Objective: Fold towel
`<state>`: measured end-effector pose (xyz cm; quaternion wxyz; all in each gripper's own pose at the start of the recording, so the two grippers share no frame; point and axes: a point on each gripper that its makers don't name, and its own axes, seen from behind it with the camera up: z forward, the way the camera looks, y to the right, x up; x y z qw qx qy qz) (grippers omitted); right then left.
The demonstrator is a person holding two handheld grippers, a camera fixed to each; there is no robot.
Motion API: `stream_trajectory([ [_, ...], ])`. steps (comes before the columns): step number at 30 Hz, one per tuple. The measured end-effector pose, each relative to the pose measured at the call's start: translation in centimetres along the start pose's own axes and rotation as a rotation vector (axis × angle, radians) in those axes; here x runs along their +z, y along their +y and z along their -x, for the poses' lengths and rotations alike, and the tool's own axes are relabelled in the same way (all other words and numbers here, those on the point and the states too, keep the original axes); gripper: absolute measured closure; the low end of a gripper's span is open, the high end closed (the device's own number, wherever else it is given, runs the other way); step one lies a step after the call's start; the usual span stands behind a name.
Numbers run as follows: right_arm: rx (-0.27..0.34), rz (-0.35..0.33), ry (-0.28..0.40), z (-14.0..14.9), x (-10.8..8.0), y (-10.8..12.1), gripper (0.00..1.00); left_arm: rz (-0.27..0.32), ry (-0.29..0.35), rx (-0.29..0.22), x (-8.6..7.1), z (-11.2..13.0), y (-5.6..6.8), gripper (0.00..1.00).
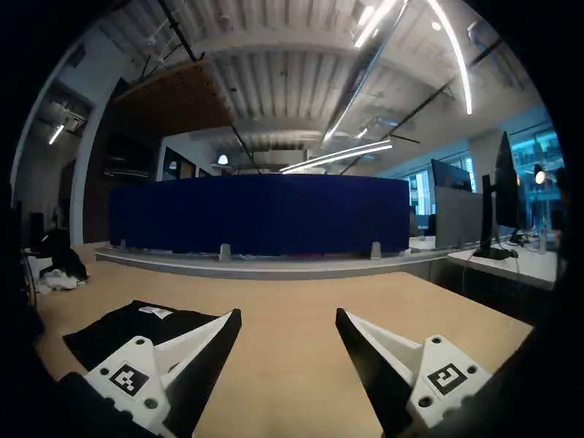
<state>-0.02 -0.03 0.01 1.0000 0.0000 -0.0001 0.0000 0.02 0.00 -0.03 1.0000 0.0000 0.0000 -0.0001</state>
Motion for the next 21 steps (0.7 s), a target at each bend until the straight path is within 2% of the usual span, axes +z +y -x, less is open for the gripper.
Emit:
stream_trajectory([
  [8, -0.001, 0.004, 0.0, 0.0, 0.1, 0.0, 0.0, -0.002, -0.001, -0.001, -0.3, -0.1, 0.2, 0.04],
  [14, -0.004, 0.011, 0.001, -0.1, 0.1, -0.2, 0.0, -0.029, -0.008, 0.007, -0.1, 0.0, -0.4, 0.04],
  [17, -0.008, 0.004, -0.009, 0.1, -0.1, -0.4, 0.0, -0.034, -0.01, 0.037, 0.0, -0.5, -0.3, 0.04],
  [21, -0.015, -0.001, -0.007, -2.0, -0.3, -0.7, 0.0, -0.026, 0.004, 0.064, 0.1, -3.0, 0.0, 0.04],
])
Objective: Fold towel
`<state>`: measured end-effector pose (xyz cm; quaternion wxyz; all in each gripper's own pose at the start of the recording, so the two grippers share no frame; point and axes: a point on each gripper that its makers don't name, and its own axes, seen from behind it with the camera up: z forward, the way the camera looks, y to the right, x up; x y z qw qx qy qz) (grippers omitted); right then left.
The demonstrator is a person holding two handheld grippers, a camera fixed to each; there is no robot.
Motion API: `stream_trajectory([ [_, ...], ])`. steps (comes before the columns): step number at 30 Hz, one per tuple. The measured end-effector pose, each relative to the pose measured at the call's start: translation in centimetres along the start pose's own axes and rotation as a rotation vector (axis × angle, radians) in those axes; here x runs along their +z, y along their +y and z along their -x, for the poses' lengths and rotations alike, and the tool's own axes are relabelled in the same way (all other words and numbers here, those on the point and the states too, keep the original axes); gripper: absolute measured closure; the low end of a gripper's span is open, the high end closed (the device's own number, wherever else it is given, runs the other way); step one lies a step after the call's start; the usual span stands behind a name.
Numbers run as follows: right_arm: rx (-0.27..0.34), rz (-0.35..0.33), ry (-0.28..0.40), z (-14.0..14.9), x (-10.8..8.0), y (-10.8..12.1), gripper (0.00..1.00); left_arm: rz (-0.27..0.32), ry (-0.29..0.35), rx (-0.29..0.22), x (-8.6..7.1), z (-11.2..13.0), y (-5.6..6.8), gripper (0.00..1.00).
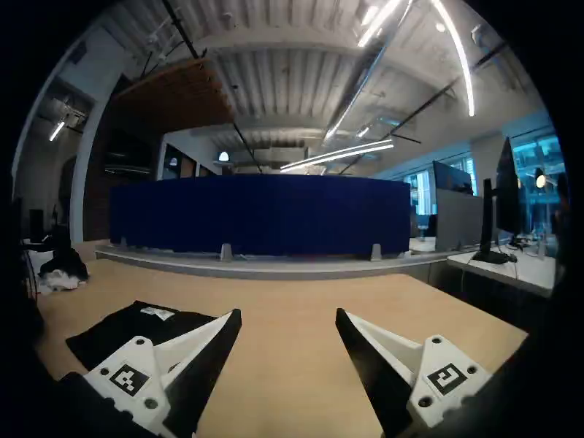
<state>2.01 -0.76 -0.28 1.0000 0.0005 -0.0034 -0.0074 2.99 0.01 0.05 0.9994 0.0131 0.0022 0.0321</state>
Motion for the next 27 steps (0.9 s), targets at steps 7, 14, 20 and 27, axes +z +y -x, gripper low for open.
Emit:
stream_trajectory([
  [7, -0.022, -0.008, 0.001, -5.9, -0.3, -0.5, 0.0, 0.012, -0.003, -0.065, -0.1, -5.5, -0.5, 0.04],
  [14, -0.039, 0.0, 0.031, -12.8, -1.0, -0.5, 0.0, 0.009, 0.007, -0.086, -0.9, -11.6, -1.3, 0.04],
  [20, -0.024, -0.009, 0.001, -15.6, -1.4, -0.9, 0.0, 0.027, -0.01, -0.091, -1.7, -14.8, -0.8, 0.04],
  [27, -0.007, -0.005, -0.024, -16.9, -1.5, -0.3, 0.0, 0.049, -0.031, -0.1, -1.9, -16.8, -0.4, 0.04],
])
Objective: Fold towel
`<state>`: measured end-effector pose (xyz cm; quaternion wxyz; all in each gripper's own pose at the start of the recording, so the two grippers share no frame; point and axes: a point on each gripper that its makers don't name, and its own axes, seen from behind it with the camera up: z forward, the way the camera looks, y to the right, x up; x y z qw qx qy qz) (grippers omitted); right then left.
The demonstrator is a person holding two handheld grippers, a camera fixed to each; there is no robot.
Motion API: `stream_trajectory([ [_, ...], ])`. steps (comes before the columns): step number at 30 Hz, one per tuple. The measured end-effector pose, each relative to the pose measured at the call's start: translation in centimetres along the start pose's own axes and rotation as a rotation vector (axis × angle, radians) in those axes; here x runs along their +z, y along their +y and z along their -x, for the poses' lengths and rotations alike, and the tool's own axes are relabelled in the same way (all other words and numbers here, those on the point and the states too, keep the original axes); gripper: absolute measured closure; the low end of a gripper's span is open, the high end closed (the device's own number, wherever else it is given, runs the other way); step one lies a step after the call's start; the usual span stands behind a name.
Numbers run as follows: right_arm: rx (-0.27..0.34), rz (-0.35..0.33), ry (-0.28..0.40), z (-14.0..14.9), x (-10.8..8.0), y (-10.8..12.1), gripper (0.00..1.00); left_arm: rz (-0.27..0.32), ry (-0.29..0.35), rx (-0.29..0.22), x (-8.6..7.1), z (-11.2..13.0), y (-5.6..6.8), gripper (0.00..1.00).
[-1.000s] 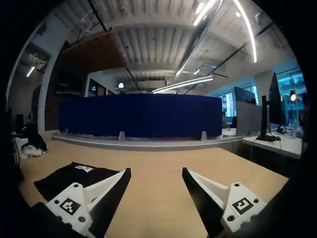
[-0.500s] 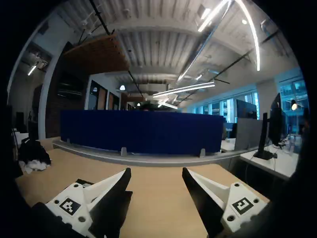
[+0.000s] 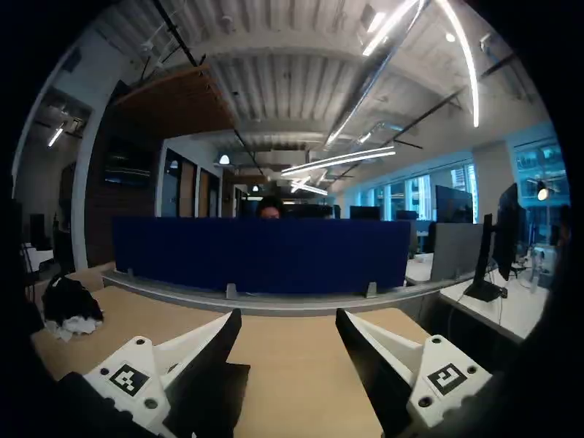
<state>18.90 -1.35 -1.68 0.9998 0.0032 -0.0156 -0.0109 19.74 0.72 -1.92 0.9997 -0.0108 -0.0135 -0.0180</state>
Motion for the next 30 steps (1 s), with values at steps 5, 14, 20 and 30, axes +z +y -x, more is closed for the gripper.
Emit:
stream_trajectory([
  [5, -0.015, -0.022, -0.037, 0.2, 0.0, -0.2, 0.0, 0.045, -0.041, 0.028, 0.0, 0.1, 0.9, 0.04],
  [14, -0.1, -0.15, -0.129, 0.6, -0.5, -2.8, 0.0, 0.187, -0.133, 0.108, -0.2, 1.1, 3.3, 0.04],
  [20, -0.145, -0.277, -0.186, 1.0, -1.2, -5.3, 0.0, 0.305, -0.192, 0.156, -0.6, 1.9, 5.6, 0.04],
  [30, -0.216, -0.438, -0.288, 2.3, -2.1, -7.9, 0.0, 0.429, -0.247, 0.194, -0.9, 2.7, 8.1, 0.04],
])
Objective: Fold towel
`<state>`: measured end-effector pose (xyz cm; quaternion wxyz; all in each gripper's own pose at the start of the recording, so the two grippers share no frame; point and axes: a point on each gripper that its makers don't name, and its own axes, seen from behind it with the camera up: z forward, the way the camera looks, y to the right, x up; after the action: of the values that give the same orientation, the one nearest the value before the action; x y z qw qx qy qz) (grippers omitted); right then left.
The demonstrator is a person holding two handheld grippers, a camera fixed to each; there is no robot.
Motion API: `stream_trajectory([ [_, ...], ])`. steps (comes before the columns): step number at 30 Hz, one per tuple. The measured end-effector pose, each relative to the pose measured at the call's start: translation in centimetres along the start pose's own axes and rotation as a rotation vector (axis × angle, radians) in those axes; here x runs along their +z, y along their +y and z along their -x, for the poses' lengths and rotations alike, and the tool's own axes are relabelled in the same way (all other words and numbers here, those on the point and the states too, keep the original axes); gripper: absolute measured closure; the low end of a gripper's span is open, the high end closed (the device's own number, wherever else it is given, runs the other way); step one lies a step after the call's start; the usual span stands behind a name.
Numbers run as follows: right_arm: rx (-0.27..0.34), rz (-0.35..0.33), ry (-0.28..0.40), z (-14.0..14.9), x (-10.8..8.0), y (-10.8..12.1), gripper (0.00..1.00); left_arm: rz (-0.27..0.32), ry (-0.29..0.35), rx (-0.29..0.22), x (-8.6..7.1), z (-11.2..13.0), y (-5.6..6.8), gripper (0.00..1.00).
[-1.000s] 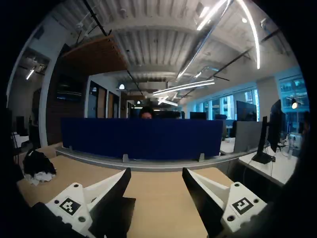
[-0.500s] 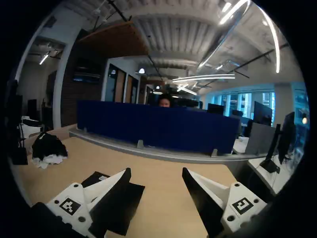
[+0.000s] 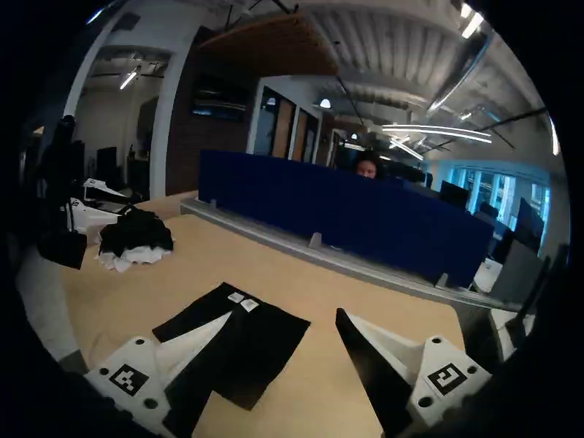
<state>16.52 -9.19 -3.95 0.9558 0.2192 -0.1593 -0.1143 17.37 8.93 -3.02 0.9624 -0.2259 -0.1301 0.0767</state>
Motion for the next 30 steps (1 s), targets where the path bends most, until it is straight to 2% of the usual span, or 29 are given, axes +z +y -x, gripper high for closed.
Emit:
stream_trajectory([
  [8, 0.001, -0.041, -0.078, 2.0, 0.5, -0.7, 0.0, 0.054, -0.054, -0.005, 0.6, 1.6, 1.4, 0.04],
  [14, 0.0, -0.063, -0.183, 4.6, 0.7, -1.2, 0.0, 0.08, -0.139, -0.004, 1.3, 4.2, 1.9, 0.04],
  [26, -0.009, -0.176, -0.367, 10.2, 0.4, -3.8, 0.0, 0.209, -0.339, -0.125, 1.1, 10.3, 5.0, 0.04],
  [30, -0.012, -0.203, -0.4, 11.4, 0.2, -4.4, 0.0, 0.238, -0.377, -0.112, 0.9, 11.6, 5.8, 0.04],
])
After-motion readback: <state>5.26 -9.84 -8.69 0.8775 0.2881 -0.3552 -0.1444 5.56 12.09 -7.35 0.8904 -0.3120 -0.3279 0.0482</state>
